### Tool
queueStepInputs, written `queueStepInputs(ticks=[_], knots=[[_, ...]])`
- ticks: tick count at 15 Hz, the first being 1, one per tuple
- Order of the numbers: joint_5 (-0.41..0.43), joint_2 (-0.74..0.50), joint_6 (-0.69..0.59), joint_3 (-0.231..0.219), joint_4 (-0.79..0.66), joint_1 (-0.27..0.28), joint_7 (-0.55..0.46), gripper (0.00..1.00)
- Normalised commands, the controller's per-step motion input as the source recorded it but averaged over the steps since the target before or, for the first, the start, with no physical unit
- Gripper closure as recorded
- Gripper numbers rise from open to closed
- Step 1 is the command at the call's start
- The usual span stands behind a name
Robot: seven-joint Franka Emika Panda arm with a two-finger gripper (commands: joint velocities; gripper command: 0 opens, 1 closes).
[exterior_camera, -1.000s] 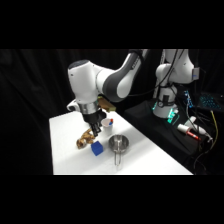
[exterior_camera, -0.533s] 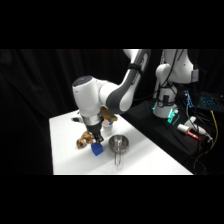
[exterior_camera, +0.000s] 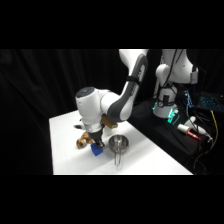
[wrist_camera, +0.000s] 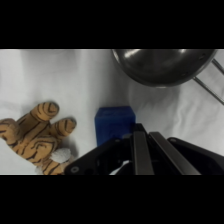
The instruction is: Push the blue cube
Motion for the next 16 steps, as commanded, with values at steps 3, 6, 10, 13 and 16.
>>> queueStepInputs(ticks=[3, 6, 10, 13, 16], knots=[[-0.077, 0.13, 0.12, -0.009, 0.14, 0.01, -0.01, 0.96], [-0.113, 0.03, 0.05, -0.039, 0.11, 0.036, 0.02, 0.95], [-0.113, -0.22, -0.24, -0.03, 0.03, 0.044, 0.01, 0.96], [-0.15, -0.36, -0.49, -0.035, 0.03, 0.067, 0.04, 0.96], [-0.092, -0.33, -0.59, 0.016, 0.1, 0.027, 0.01, 0.96]])
